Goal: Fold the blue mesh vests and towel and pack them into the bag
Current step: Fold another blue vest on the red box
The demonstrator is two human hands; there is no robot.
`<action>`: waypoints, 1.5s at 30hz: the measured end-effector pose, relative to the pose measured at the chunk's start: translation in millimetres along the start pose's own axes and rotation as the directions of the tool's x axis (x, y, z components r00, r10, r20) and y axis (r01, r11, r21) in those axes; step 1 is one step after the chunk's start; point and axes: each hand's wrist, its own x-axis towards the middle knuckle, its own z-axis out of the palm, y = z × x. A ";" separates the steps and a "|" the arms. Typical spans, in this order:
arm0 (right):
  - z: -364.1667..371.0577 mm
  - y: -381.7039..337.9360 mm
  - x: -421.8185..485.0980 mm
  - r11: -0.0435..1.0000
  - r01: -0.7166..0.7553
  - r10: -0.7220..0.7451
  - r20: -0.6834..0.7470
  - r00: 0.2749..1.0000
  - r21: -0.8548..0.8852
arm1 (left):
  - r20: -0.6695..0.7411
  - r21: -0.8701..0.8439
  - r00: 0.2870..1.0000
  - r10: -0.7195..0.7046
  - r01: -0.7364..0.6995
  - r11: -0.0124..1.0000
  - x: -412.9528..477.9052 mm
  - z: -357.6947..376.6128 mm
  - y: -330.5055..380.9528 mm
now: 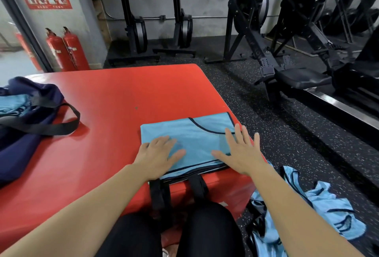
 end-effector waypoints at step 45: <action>-3.1 35.1 24.7 0.776 -0.565 0.600 -0.052 0.798 0.282 | 0.024 -0.078 0.981 0.192 -0.190 0.979 189.5 -36.6 94.7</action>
